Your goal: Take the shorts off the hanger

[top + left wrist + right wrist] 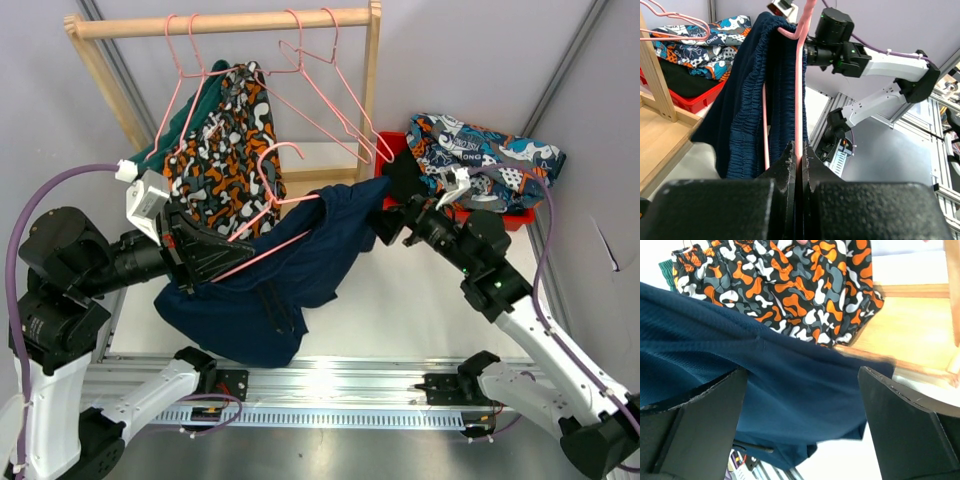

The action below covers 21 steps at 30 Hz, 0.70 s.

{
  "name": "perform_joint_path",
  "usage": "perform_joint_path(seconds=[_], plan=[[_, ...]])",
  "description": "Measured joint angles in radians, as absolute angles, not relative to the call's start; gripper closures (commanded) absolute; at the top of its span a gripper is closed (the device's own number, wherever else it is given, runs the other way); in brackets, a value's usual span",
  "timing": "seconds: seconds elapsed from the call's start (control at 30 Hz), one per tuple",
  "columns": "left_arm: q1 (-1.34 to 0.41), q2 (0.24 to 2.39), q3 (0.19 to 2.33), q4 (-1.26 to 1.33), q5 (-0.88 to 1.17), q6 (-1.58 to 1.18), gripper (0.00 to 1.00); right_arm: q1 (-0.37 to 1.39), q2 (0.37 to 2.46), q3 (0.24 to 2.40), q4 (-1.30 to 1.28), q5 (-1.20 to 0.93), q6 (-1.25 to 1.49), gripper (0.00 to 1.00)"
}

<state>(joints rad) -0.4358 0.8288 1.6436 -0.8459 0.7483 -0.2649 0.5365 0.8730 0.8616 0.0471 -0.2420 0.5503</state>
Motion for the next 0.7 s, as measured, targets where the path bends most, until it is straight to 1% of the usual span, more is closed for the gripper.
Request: perform_joint_path(seconds=[0.03, 0.07, 0.1, 0.13, 0.17, 0.43, 0.53, 0.7], plan=[[-0.436, 0.829, 1.643, -0.846, 0.748, -0.265, 1.00, 0.539, 0.885, 0.862, 0.066, -0.242, 0.550, 0.03], [-0.436, 0.829, 1.642, -0.846, 0.748, -0.265, 1.00, 0.543, 0.903, 0.863, 0.088, -0.242, 0.550, 0.44], [-0.436, 0.828, 1.641, -0.846, 0.749, -0.265, 1.00, 0.545, 0.917, 0.866, 0.102, -0.242, 0.544, 0.71], [-0.436, 0.828, 1.638, -0.845, 0.749, -0.265, 1.00, 0.546, 0.927, 0.868, 0.112, -0.243, 0.548, 0.96], [-0.436, 0.828, 1.634, -0.846, 0.748, -0.265, 1.00, 0.547, 0.937, 0.875, 0.121, -0.244, 0.546, 1.00], [-0.443, 0.822, 1.565, -0.835, 0.752, -0.261, 1.00, 0.528, 0.915, 0.923, 0.110, -0.204, 0.522, 1.00], [-0.469, 0.818, 1.543, -0.847, 0.743, -0.250, 1.00, 0.464, 0.888, 0.954, 0.083, -0.197, 0.521, 1.00], [-0.529, 0.828, 1.528, -0.885, 0.661, -0.216, 1.00, 0.246, 0.841, 1.007, 0.047, -0.253, 0.554, 1.00]])
